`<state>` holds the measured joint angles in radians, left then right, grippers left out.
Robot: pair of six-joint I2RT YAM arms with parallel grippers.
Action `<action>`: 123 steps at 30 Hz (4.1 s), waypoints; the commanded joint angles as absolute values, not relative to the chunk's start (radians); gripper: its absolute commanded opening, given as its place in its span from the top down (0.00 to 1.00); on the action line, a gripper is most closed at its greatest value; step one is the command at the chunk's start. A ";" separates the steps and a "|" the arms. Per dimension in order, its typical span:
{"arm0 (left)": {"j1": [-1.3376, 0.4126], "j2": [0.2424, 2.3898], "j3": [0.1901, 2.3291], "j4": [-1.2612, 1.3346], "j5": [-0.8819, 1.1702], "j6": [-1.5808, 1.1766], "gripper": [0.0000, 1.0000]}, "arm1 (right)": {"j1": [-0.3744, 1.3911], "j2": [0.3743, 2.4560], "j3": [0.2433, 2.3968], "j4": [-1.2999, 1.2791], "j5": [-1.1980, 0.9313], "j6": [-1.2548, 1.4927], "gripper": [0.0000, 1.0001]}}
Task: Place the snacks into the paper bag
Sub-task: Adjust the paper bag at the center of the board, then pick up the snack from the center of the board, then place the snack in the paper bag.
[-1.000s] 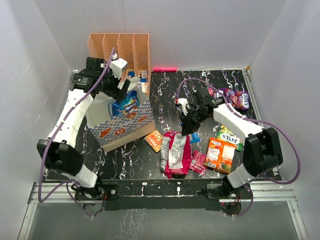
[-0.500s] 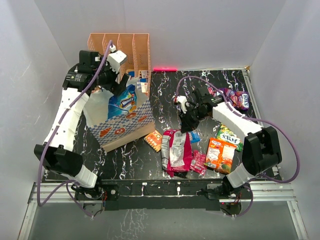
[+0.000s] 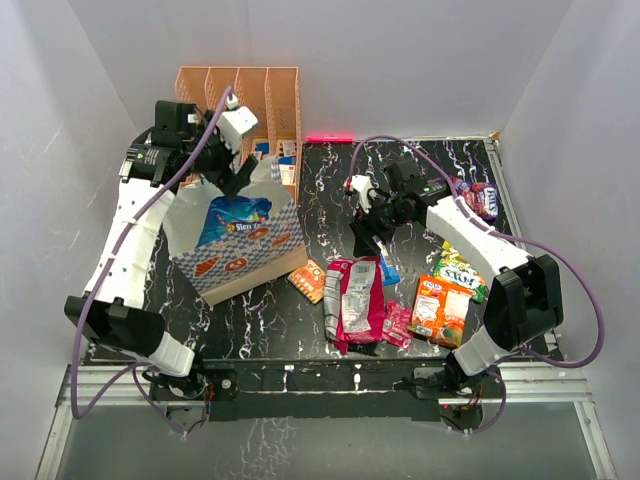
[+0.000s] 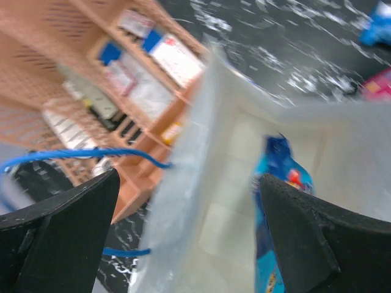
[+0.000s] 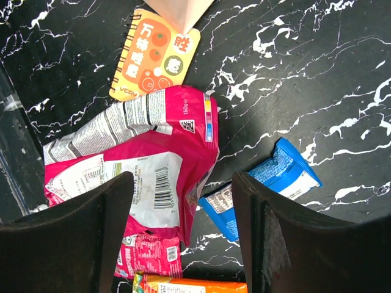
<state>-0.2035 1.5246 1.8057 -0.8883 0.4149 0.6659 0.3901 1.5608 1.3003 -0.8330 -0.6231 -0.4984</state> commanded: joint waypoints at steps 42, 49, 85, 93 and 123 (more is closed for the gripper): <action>-0.240 1.508 1.985 -0.835 0.538 0.552 0.05 | 0.417 1.581 1.254 -0.854 -0.520 -0.384 0.75; -0.240 1.479 2.016 -0.934 0.531 0.601 0.10 | 0.417 1.537 1.358 -0.880 -0.619 -0.464 0.92; -0.495 1.702 2.035 -0.780 1.000 0.525 0.02 | 0.417 1.387 1.944 -1.080 -0.842 -0.726 0.92; -0.497 1.724 1.992 -0.792 1.048 0.535 0.18 | 0.417 1.371 1.916 -1.076 -0.852 -0.724 0.92; -0.496 1.707 1.982 -0.729 1.033 0.498 1.00 | 0.365 1.345 1.746 -0.950 -0.768 -0.643 0.91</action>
